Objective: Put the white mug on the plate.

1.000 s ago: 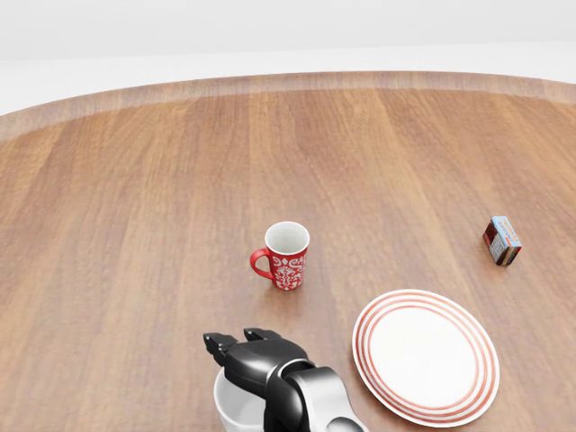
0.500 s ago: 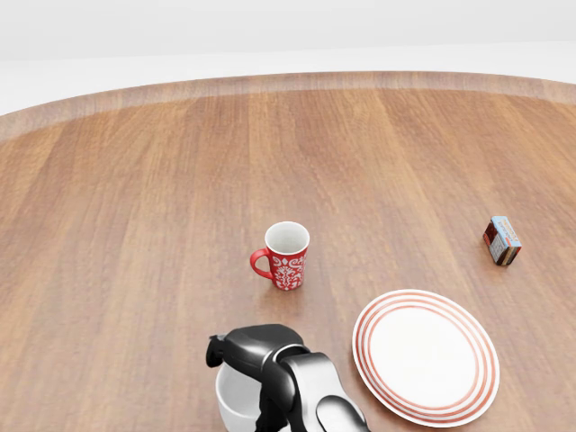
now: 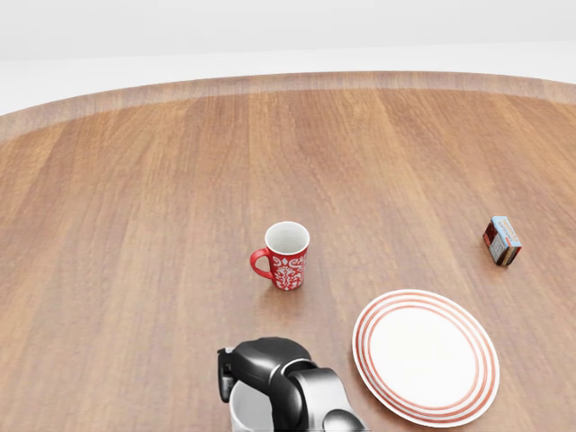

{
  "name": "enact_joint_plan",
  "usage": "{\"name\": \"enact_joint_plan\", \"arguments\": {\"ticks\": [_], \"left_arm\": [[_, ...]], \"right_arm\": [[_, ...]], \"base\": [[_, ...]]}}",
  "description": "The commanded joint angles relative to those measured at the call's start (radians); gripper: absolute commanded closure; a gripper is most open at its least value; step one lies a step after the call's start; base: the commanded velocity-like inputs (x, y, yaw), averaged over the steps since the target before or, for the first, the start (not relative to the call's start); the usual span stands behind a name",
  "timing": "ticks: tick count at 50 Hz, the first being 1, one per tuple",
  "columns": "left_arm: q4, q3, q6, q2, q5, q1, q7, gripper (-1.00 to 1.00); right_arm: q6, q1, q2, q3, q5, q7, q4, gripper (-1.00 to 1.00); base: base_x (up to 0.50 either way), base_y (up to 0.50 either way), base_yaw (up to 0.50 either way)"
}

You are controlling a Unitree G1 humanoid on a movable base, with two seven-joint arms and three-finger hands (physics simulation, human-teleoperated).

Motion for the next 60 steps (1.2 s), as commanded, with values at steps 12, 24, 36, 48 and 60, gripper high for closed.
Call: {"name": "enact_joint_plan", "arguments": {"ticks": [12, 24, 36, 48, 60], "left_arm": [[0.002, -0.002, 0.0, -0.003, 0.006, 0.002, -0.002, -1.0], [-0.002, -0.003, 0.0, -0.004, 0.008, 0.001, -0.002, -1.0], [0.006, -0.006, 0.0, -0.003, 0.01, -0.003, -0.004, -1.0], [0.008, -0.005, 0.0, 0.001, 0.009, -0.006, -0.002, -1.0], [0.012, -0.009, 0.0, -0.002, 0.013, -0.005, -0.005, -1.0]], "right_arm": [[0.0, -0.094, -0.172, -0.156, -0.186, 0.233, -0.471, 1.0], [0.0, -0.2, -0.365, -0.338, -0.264, 0.233, -0.58, 1.0], [0.0, -0.344, -0.54, -0.412, -0.059, 0.03, -0.122, 1.0], [0.0, -0.712, -0.658, -0.341, 0.149, -0.389, 0.641, 1.0], [0.0, -0.72, -0.633, -0.326, 0.246, -0.435, 0.721, 1.0]], "base": [[0.0, 0.0, 0.0], [0.0, 0.0, 0.0], [0.0, 0.0, 0.0], [0.0, 0.0, 0.0], [0.0, 0.0, 0.0]]}}
